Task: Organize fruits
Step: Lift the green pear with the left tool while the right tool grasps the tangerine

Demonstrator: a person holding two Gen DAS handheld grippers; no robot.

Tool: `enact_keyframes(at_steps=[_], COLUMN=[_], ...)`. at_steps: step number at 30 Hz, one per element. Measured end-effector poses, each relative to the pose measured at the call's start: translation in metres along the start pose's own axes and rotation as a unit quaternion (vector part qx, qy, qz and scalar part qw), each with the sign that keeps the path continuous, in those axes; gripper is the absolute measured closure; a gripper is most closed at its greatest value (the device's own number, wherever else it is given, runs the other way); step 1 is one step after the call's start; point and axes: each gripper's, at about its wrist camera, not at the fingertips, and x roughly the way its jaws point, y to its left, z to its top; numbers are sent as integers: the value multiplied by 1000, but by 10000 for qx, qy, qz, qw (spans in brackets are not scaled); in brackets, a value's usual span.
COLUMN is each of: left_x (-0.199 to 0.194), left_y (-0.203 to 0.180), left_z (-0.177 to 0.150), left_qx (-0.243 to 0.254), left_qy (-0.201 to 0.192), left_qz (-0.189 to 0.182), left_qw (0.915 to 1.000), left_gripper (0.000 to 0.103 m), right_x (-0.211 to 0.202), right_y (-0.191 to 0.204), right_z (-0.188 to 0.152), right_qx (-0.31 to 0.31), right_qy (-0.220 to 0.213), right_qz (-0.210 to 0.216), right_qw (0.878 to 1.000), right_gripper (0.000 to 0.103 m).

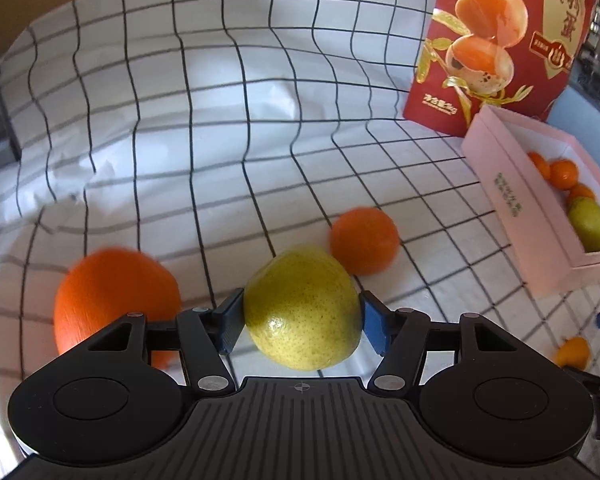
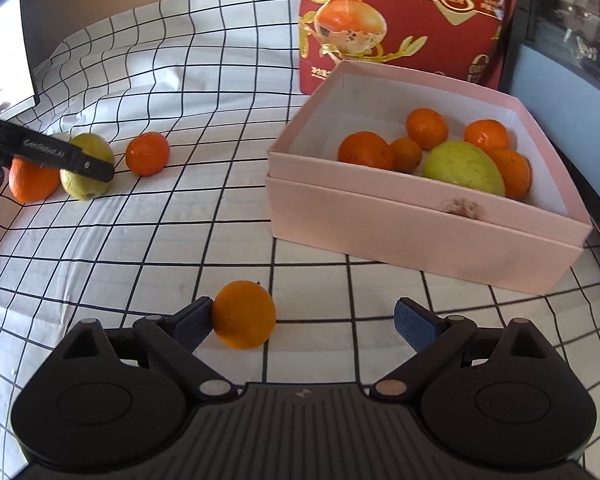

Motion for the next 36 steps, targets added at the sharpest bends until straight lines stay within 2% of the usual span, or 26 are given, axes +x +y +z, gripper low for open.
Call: enact_keyframes(at_steps=[6, 10, 15, 22, 30, 36], left_x=[-22, -42, -50, -45, -47, -50], left_y=[-10, -33, -67, -82, -77, -71], left_z=[-25, -40, -59, -74, -76, -82], left_qx=[-316, -331, -200, -189, -166, -260], left_qy=[27, -23, 118, 267, 258, 232], left_qz=[-390, -770, -1308, -1228, -652, -628], left_qw=[9987, 9965, 9911, 9919, 9974, 9974], left_gripper=[37, 37, 37, 37, 37, 37], right_x=[-12, -19, -25, -39, -43, -42], right_y=[1, 3, 9, 24, 30, 31], right_z=[-5, -9, -15, -21, -30, -30], right_qx=[-50, -68, -130, -342, -489, -547], right_qy=[-80, -105, -125, -233, -171, -214], right_qz=[-28, -25, 16, 8, -12, -64], right_qw=[10000, 9999, 9998, 9991, 9987, 9983], right_gripper=[6, 6, 6, 6, 6, 6])
